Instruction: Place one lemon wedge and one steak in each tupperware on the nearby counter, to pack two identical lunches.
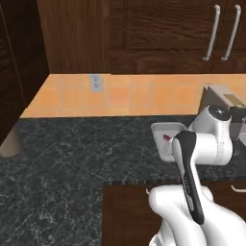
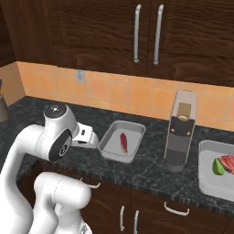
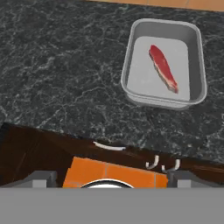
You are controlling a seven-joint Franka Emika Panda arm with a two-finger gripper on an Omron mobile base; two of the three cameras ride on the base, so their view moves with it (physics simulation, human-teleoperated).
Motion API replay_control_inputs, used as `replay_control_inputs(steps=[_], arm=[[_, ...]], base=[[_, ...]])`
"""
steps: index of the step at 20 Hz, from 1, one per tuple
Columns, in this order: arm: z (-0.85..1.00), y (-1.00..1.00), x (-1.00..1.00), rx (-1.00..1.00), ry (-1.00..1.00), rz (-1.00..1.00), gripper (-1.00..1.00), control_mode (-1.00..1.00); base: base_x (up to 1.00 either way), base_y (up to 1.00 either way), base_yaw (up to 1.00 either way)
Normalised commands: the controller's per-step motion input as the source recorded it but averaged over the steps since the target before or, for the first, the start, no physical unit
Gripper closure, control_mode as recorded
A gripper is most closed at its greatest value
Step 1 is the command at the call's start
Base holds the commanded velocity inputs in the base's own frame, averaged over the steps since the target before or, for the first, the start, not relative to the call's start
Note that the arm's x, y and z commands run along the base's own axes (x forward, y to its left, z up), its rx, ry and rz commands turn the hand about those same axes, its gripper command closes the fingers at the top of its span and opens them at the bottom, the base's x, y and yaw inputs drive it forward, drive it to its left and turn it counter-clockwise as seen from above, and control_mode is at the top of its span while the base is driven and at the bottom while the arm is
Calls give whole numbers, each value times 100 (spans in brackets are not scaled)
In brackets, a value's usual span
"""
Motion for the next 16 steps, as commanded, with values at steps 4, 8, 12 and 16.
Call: replay_control_inputs(steps=[4,8,12,16], arm=[[0,0,0,0,0,0,-100,100],[0,0,0,0,0,0,-100,100],[0,0,0,0,0,0,-100,100],[0,0,0,0,0,0,-100,100]], base=[[-69,-100,0],[-50,-100,0],[-77,-100,0],[-94,-100,0]])
